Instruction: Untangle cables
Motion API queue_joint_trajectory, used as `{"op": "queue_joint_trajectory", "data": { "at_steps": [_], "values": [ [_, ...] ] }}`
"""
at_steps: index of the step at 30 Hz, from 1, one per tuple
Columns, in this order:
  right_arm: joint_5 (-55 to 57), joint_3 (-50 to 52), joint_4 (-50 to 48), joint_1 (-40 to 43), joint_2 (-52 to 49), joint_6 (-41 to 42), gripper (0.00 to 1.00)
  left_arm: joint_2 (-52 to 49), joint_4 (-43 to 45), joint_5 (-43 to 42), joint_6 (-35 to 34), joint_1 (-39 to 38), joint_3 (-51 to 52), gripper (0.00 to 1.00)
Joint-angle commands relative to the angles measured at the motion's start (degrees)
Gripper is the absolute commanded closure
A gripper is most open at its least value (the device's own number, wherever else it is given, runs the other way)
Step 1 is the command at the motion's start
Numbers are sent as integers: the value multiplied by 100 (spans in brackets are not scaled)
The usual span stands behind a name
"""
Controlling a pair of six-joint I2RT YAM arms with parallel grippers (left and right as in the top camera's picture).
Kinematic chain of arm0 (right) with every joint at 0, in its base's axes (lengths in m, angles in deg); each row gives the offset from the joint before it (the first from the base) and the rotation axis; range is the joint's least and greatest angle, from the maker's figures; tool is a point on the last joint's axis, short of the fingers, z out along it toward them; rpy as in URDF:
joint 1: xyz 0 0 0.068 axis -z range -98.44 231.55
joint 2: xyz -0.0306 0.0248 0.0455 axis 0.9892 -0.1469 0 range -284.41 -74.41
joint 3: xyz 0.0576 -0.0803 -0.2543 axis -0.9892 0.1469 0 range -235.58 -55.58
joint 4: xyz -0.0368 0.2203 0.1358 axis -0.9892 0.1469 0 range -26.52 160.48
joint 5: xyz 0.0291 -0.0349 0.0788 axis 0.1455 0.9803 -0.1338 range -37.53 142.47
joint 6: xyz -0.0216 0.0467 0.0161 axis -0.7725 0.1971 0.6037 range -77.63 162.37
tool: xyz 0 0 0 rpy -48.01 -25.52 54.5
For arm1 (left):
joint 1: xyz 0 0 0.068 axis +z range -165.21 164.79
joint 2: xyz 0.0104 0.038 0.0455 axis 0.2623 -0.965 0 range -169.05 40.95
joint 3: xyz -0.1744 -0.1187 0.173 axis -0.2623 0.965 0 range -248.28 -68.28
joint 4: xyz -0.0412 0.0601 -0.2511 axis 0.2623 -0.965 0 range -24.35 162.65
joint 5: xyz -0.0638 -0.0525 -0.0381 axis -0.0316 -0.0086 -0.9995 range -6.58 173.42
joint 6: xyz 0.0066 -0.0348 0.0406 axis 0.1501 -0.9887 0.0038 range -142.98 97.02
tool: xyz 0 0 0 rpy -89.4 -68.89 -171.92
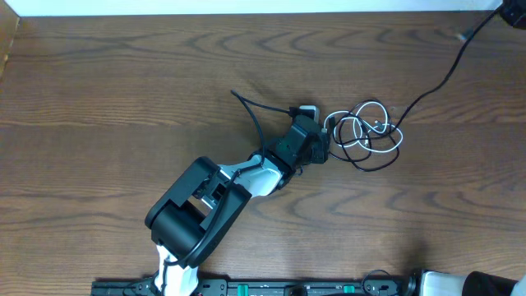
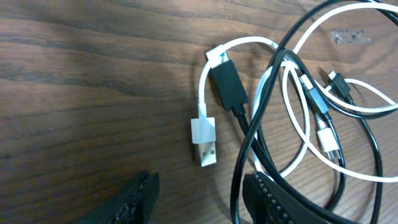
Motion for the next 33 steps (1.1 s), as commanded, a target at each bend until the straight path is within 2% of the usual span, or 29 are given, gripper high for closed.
{"op": "queue_joint_trajectory", "data": {
  "at_steps": [1, 5, 10, 15, 18, 20, 21, 25, 30, 33],
  "values": [
    [-42, -44, 31, 26, 4, -195, 99, -214, -26, 232, -22, -90, -2, 50],
    [-39, -44, 35, 26, 4, -195, 99, -214, 7, 345, 168, -313, -2, 50],
    [-42, -44, 70, 26, 4, -195, 99, -214, -50, 1161, 538, -629, -2, 51],
    [-42, -44, 133, 26, 4, -195, 99, -214, -348, 2002, 535, -704, -2, 63],
    [-39, -44, 133, 26, 4, -195, 99, -214, -494, 2387, 535, -702, -2, 76],
    [-39, -44, 136, 26, 4, -195, 99, -214, -544, 2564, 538, -702, -2, 89],
    [-37, -44, 138, 26, 4, -195, 99, -214, -566, 2629, 535, -697, -2, 92],
    [-11, -44, 149, 26, 4, -304, 99, -164, -778, 2809, 640, -654, -2, 92],
    [17, -44, 162, 26, 4, -319, 99, 168, -1775, 3036, 662, -289, -2, 93],
    [-575, -44, 111, 26, 13, -251, 99, 400, -2260, 3029, 662, 31, -2, 92]
  ]
}}
